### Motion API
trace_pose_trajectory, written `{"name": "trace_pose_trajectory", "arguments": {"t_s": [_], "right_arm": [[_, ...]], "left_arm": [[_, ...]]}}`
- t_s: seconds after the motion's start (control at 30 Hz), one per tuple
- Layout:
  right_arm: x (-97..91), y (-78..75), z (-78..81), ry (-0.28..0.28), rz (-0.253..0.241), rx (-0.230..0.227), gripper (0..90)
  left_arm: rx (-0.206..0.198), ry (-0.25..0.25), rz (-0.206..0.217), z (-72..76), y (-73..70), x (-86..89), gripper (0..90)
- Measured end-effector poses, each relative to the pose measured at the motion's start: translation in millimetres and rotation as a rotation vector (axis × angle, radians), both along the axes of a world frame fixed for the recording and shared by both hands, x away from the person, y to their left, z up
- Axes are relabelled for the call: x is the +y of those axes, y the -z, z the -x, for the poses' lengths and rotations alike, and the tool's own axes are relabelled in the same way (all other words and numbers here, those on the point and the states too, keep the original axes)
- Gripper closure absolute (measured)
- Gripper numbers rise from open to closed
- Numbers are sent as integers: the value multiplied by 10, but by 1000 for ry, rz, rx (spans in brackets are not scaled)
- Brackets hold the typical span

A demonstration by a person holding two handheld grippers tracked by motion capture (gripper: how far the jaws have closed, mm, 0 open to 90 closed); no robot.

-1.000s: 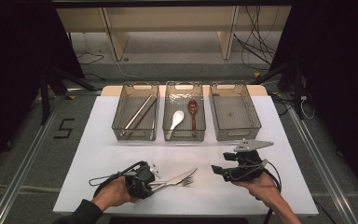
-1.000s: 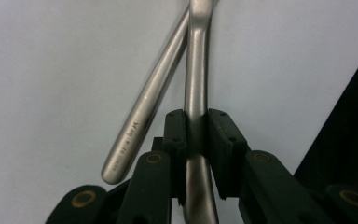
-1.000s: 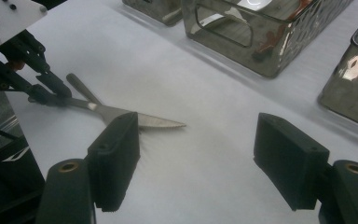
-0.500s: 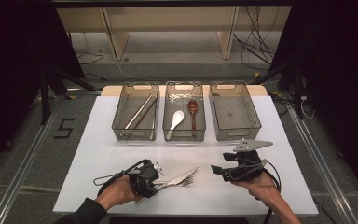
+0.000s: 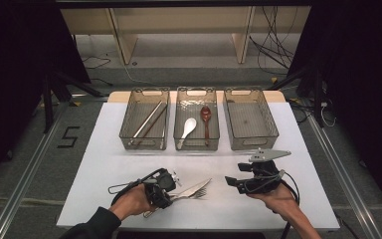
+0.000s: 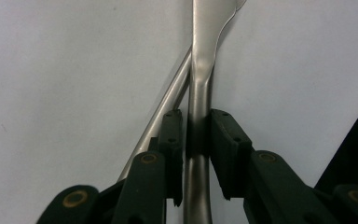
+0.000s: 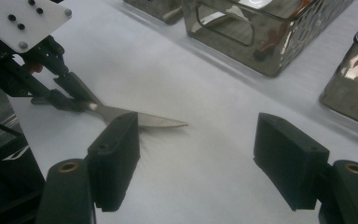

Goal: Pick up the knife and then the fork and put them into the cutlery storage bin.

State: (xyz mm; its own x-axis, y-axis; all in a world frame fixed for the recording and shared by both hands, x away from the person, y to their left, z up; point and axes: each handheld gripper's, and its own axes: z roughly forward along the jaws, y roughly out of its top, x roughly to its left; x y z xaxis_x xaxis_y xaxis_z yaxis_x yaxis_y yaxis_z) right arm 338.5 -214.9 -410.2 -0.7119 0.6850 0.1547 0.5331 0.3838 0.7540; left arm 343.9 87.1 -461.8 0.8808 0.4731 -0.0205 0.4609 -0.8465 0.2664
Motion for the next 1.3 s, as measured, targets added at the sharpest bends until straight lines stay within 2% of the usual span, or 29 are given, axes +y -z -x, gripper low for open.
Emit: {"name": "trace_pose_trajectory", "arguments": {"t_s": [0.2,0.37,0.53,0.7,0.77,0.97,1.17,1.3], "right_arm": [[0,-3,3,1,-1,0,321],[-2,-8,7,-1,-2,-3,321],[-2,-12,12,-4,-5,-5,321],[43,-56,50,-32,-16,-34,322],[84,-74,76,-61,-14,-52,322],[284,-99,189,-166,12,-90,322],[496,-68,289,-272,63,-113,321],[618,-29,353,-329,115,-151,321]], "left_arm": [[-16,10,-7,15,-4,-13,790],[-18,14,29,26,-27,0,792],[-28,22,63,34,-115,12,793],[-30,39,88,68,-190,4,792],[-11,47,101,78,-208,-2,792],[2,72,107,105,-256,-31,792],[16,106,116,145,-301,-89,791],[31,119,117,155,-315,-115,792]]}}
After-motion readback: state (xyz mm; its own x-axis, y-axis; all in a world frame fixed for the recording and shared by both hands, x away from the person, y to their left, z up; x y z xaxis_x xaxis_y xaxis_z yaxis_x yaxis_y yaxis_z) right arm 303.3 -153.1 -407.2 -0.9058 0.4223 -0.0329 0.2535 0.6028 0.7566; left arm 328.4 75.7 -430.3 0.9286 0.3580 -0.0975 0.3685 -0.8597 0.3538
